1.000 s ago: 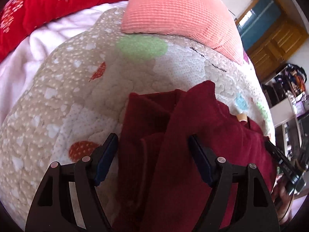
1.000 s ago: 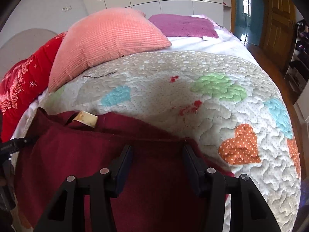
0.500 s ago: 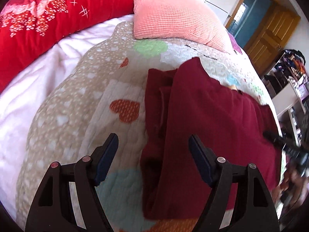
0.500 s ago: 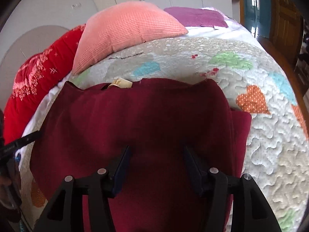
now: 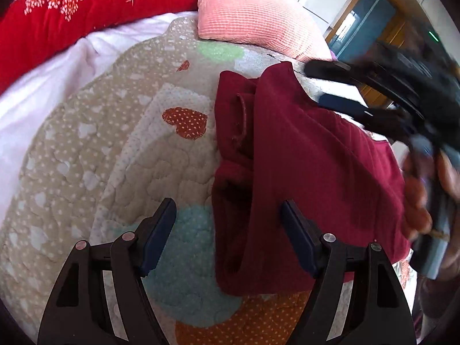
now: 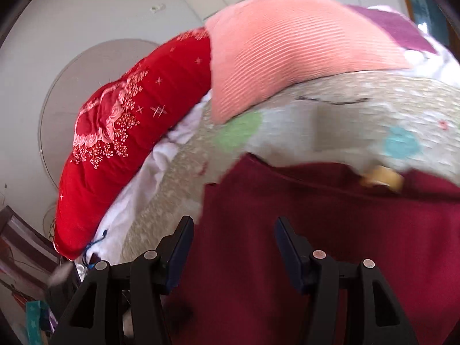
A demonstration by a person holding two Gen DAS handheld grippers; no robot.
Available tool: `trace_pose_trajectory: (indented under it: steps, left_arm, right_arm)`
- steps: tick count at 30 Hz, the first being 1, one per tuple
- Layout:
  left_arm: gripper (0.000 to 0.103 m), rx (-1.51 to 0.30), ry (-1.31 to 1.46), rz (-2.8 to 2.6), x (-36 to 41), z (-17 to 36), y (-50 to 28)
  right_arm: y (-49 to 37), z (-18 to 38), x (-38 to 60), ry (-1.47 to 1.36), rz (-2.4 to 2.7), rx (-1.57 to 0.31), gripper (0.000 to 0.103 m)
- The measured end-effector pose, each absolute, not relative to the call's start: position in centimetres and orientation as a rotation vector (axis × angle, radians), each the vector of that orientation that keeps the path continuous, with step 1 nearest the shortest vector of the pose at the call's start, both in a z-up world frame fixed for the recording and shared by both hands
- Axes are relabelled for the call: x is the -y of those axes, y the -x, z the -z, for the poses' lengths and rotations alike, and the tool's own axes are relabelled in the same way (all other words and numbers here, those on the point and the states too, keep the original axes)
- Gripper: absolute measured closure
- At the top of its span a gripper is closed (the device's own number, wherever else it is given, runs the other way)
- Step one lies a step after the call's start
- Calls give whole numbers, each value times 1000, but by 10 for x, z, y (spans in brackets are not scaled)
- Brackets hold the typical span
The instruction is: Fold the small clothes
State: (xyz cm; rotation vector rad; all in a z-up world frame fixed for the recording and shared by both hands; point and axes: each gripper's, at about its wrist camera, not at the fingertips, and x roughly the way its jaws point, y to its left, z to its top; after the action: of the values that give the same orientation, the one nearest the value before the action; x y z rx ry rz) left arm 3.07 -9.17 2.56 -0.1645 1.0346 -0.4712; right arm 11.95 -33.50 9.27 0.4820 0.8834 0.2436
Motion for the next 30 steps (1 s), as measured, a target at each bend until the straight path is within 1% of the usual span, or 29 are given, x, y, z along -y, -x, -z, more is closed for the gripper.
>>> trace_pose_trajectory:
  steps: [4,6,8,10,11,12,16,20,21,25,27,30]
  left_arm:
    - [27,-1027,180,493,91,-25,-35]
    - [27,-1027,182,502,89,-24,-38]
    - [27,-1030,200,508,86,-23,-39]
    - [27,-1032,209,512,85,-24,-40]
    - [27,-1034,213,513,83,-25,-39]
    - [27,-1035,220,514,82,-26,-38]
    - [27,-1021,230,496,76,-28,-36]
    - [27,-1027,244,495,74,-26,-36]
    - [27,-1026,240,495,75,-26,-36]
    - [27,-1027,238,500,75,-26,-36]
    - [27,-1030,247,501,74,-26,-36]
    - [27,-1031,255,503,71,-26,-33]
  right_arm:
    - [-165,-85,297,-403,-215,-955,47]
    - [-185,-71,285,-357,-186,-1023,47]
    - [-196,-61,280,-299,-144,-1068,59]
    - [-196,-62,277,-220,-105,-1043,86]
    - [-195,-65,278,-228,-113,-1024,93]
    - [-193,-69,279,-247,-125,-1014,96]
    - [-194,-79,263,-193,-162,-986,96]
    - [-201,-60,259,-211,-176,-1013,96]
    - [-199,-59,262,-230,-189,-998,92]
    - [-182,-76,286,-381,-272,-975,87]
    - [-167,-88,291,-352,-280,-941,83]
    - [-147,-96,304,-317,-250,-897,83]
